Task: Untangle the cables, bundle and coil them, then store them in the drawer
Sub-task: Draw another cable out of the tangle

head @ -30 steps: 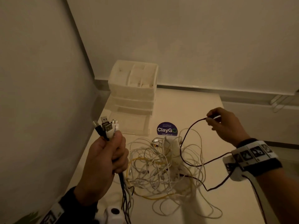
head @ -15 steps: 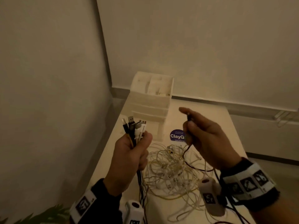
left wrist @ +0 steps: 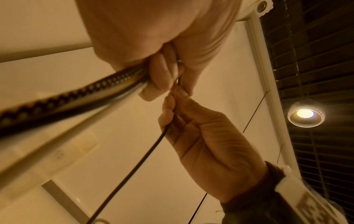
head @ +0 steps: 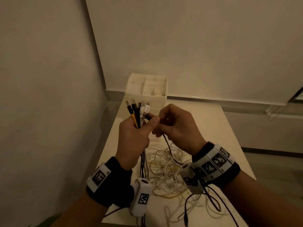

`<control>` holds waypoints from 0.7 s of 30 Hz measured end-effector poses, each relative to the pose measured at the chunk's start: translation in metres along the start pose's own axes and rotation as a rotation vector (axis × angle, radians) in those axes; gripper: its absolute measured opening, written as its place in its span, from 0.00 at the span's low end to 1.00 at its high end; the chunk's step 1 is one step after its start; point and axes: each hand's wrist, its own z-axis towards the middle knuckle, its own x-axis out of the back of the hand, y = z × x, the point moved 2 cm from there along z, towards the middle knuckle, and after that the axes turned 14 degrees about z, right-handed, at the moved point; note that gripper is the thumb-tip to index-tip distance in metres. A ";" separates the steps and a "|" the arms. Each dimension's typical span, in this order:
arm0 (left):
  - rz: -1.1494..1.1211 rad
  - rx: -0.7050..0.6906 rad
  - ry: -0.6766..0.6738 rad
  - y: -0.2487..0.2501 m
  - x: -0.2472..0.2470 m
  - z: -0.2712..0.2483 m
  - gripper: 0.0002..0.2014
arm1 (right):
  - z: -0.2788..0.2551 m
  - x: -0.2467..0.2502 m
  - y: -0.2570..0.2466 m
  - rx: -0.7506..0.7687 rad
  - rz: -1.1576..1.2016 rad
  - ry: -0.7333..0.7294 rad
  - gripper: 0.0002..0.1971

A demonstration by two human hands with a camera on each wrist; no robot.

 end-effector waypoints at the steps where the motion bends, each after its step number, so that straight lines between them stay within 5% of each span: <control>1: 0.009 -0.025 0.002 0.003 -0.002 0.006 0.08 | 0.005 0.004 -0.003 0.012 0.014 0.010 0.12; 7: 0.073 -0.211 0.056 0.024 -0.008 0.022 0.13 | 0.015 0.018 -0.002 -0.068 0.137 -0.163 0.15; 10: -0.015 -0.189 0.154 0.026 0.009 0.037 0.14 | 0.004 0.032 0.032 -0.100 -0.038 -0.313 0.06; 17: -0.095 -0.312 0.482 0.047 0.075 0.051 0.17 | -0.013 0.090 0.145 -0.255 -0.463 -0.434 0.10; 21: 0.043 -0.223 0.483 0.055 0.092 0.037 0.20 | -0.008 0.148 0.189 -0.432 -0.617 -0.273 0.14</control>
